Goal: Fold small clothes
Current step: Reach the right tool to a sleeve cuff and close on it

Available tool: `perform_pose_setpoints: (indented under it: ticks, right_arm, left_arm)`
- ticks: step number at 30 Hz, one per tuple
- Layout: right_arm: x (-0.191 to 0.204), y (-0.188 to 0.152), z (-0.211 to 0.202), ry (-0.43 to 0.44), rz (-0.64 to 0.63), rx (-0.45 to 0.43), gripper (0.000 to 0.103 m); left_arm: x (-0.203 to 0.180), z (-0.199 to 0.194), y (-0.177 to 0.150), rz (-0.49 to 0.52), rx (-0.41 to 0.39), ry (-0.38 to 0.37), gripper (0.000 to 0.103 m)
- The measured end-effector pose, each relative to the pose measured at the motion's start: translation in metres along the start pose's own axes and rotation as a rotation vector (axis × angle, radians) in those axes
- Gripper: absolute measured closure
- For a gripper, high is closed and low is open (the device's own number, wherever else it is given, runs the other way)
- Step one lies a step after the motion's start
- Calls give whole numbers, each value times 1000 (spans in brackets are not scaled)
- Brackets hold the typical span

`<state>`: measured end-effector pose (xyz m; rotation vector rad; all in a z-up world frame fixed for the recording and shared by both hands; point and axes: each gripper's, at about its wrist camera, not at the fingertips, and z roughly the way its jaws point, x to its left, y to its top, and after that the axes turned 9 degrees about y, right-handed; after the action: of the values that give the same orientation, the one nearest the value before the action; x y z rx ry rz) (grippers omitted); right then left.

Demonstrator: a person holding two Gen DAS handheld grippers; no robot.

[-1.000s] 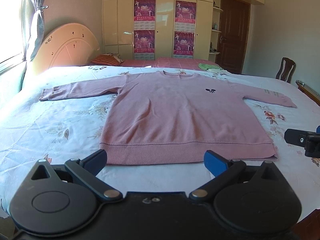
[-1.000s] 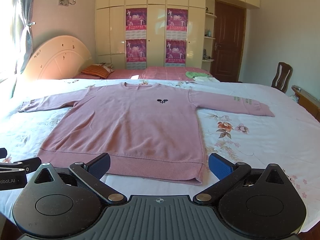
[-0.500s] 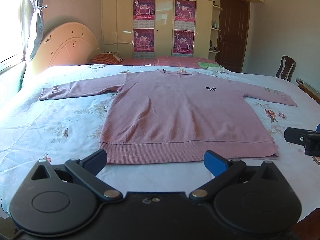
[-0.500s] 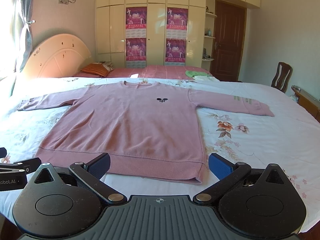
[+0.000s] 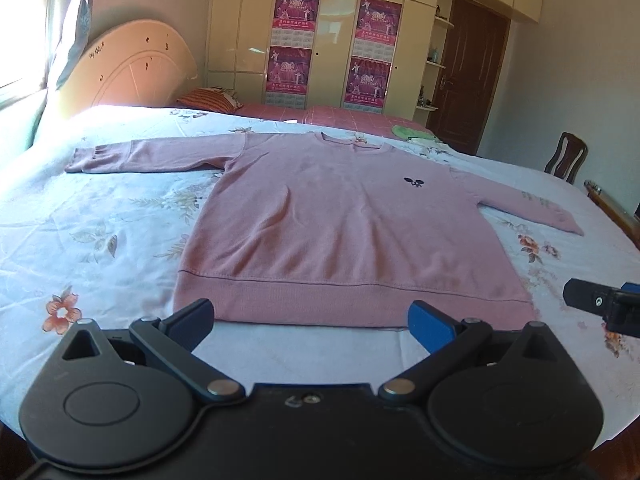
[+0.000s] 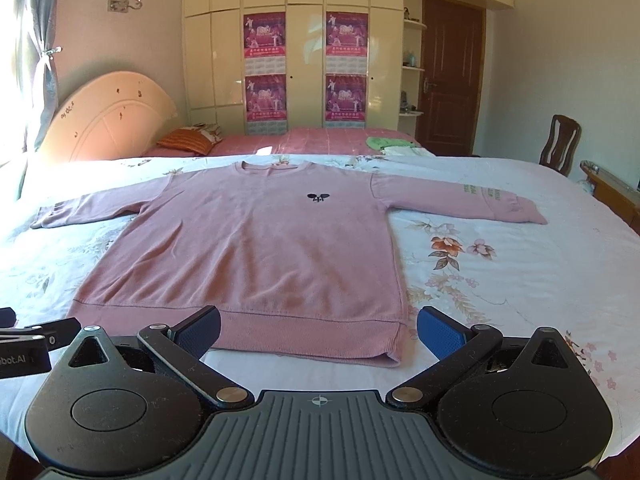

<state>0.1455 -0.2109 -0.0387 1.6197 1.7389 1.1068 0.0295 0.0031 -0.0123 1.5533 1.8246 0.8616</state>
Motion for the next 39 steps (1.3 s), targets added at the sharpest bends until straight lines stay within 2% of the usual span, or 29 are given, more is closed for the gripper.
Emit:
perform_pose_setpoints:
  ticks: [3,5,8,10,13,16,21,22,23,24,25,28,31,33,39]
  right_arm:
    - [-10,3,5,-19,10,2,0]
    - [-17,5,9,-18,21,1,0]
    - [-29,13,20,-38,47,-17,0]
    - [-38,21,30,-63,64,-31,0]
    - [-61,35,46,-48,90,-41,0]
    - [-87,49,59,-55,120,-51,0]
    - [-142,76,88,-135,164,-81,1]
    - [-154,81,94,-152,174,-89,5]
    - [-167,87,101,-169,185,-84,38]
    - [-182,92,110,-184,206,-67,53]
    - [-200,97,117,-190,240,-64,57]
    - [-249,108,134,-214,317,-92,57]
    - [-297,117,155,-248,377,-118,74]
    - [-324,120,169,-264,423,-135,76]
    - [-396,116,202,-315,583,-158,75]
  left_arm:
    - [1,7,4,-18,-1,-37,0]
    - [2,14,8,-50,11,-87,0]
    - [-3,26,18,-44,18,-104,0]
    - [-10,37,26,-26,17,-81,0]
    - [-20,57,41,1,15,-41,4]
    - [-30,76,59,35,-13,-34,21]
    - [-45,116,93,30,-53,4,19]
    - [-49,127,101,34,-62,13,19]
    - [-51,138,108,37,-68,18,20]
    - [-54,148,114,40,-70,24,21]
    - [-57,158,121,41,-69,34,23]
    - [-67,191,138,56,-80,38,29]
    - [-81,228,149,82,-58,56,34]
    - [-88,248,153,84,-40,62,39]
    - [-109,297,156,65,24,56,33]
